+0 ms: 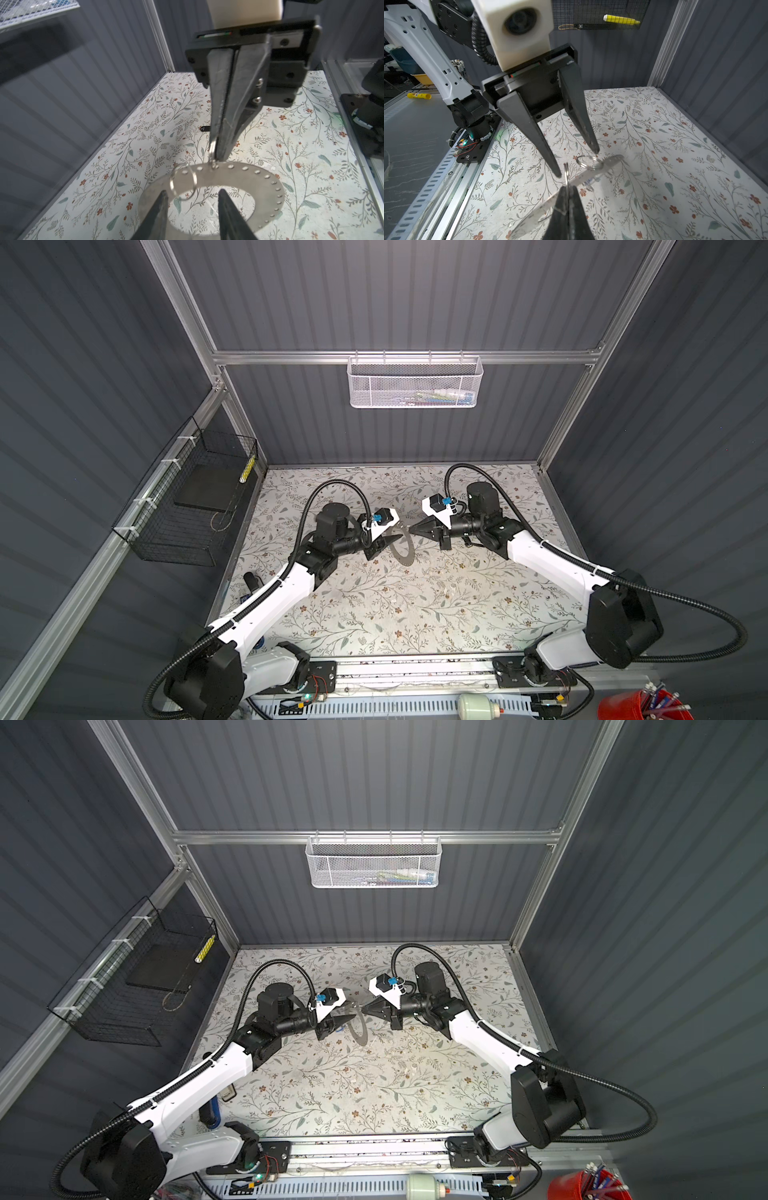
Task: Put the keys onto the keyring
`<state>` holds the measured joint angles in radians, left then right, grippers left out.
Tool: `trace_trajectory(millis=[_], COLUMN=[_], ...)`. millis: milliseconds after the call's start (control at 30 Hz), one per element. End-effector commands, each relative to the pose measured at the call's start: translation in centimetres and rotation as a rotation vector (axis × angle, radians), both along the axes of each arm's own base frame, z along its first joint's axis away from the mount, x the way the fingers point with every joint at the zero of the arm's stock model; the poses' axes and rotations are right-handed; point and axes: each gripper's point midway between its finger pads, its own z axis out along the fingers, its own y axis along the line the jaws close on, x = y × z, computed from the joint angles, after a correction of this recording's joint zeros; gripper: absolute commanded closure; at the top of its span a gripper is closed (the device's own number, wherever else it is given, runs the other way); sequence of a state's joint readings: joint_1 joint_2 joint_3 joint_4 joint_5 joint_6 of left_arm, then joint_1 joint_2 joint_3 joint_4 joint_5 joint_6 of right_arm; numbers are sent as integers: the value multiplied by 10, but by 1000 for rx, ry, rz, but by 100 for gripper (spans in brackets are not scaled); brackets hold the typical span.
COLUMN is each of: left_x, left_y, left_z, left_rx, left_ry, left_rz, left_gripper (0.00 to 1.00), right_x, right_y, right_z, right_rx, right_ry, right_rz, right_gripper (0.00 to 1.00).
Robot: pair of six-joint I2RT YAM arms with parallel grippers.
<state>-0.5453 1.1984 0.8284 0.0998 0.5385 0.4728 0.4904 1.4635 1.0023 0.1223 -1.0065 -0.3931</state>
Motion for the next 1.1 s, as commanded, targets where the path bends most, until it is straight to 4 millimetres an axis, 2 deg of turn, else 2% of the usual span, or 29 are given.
trace_trajectory(millis=[0, 67, 233, 567, 867, 1067], left_x=[-9, -15, -23, -35, -36, -38], left_y=[-7, -7, -6, -8, -3, -3], left_z=[22, 28, 32, 36, 38, 46], left_rx=[-32, -59, -66, -40, -16, -48], left_ry=[-69, -71, -78, -100, -162, -166], left_rz=[-70, -84, -94, -129, -90, -90], left_gripper=[65, 70, 73, 71, 69, 70], right_x=[-8, -11, -14, -15, -13, -16], right_y=[1, 1, 0, -3, -8, -6], right_z=[16, 20, 22, 23, 26, 28], right_rx=[62, 80, 107, 95, 103, 114], right_ry=[-76, -88, -113, -217, -342, -378], right_rz=[72, 93, 102, 68, 14, 8], right_gripper=[100, 100, 100, 100, 100, 100])
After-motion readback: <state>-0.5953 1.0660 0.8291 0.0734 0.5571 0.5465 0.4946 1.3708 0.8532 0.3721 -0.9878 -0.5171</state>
